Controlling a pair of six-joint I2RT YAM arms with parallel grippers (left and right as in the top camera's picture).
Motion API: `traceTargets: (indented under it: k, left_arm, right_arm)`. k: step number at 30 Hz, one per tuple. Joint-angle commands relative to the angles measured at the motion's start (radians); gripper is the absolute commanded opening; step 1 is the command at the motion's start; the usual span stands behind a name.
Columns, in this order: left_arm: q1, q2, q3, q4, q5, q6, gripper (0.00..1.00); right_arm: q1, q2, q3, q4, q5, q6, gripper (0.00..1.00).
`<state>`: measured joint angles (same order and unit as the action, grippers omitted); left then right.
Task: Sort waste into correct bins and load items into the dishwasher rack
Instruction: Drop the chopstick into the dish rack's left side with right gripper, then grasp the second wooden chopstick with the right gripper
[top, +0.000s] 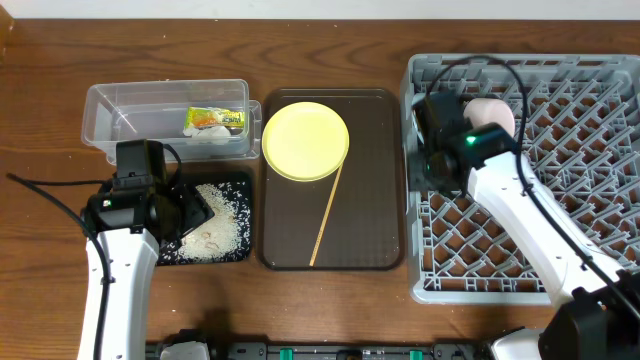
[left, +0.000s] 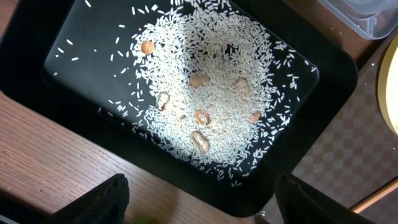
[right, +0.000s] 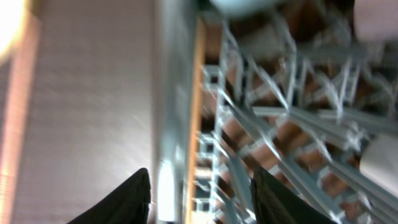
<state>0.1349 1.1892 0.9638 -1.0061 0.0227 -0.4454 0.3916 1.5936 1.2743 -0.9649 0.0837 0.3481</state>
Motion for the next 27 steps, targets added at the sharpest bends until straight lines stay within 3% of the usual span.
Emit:
traceTargets:
  k: [1,4,9,20,27]
  left_arm:
    - [0.005,-0.001,0.007,-0.003,-0.005,-0.005,0.78]
    - [0.005,-0.001,0.007,-0.003,-0.005,-0.005,0.78]
    - [0.005,-0.001,0.007,-0.003,-0.005,-0.005,0.78]
    - [0.005,-0.001,0.007,-0.003,-0.005,-0.005,0.78]
    - [0.005,-0.001,0.007,-0.003,-0.005,-0.005,0.78]
  right_arm:
    - [0.026,-0.021,0.068,0.069,-0.117,-0.011,0.60]
    - [0.070,-0.013,0.065,0.164,-0.203,-0.024,0.64]
    - [0.182,0.042,0.064,0.206,-0.170,-0.021,0.64]
    - [0.370,0.306,0.064,0.209,-0.061,0.243,0.63]
    - [0.396,0.420,0.064,0.220,-0.054,0.269,0.61]
